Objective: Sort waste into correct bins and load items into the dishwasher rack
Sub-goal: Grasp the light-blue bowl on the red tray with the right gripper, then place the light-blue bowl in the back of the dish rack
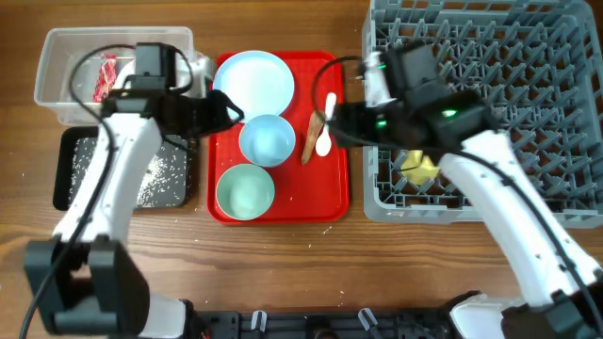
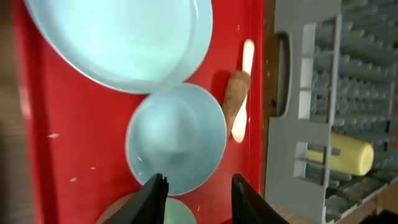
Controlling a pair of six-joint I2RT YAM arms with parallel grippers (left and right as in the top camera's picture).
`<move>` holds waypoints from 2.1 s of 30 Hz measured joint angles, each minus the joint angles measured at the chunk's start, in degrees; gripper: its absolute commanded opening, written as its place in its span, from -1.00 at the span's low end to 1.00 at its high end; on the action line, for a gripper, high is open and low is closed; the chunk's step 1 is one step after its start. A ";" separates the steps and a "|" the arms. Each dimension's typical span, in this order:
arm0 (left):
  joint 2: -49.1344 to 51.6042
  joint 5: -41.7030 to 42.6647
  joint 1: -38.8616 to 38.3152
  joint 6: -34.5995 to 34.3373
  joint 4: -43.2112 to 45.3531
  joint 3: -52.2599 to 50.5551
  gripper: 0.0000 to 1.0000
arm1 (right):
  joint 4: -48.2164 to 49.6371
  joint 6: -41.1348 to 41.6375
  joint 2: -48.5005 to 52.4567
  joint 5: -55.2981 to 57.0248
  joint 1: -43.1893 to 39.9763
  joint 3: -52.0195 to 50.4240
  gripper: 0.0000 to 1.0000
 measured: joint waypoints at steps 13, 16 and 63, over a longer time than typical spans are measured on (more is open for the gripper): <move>-11.87 -12.28 2.27 0.02 -6.91 1.73 -0.23 | 15.41 6.47 13.77 8.04 6.16 0.02 0.64; -10.86 -14.99 0.07 0.02 -6.91 1.73 -0.19 | 16.17 6.73 13.77 8.92 6.16 0.02 0.64; -10.71 -23.78 2.32 -0.09 -5.46 1.70 1.00 | 11.67 21.81 0.00 34.93 -2.84 0.70 -0.91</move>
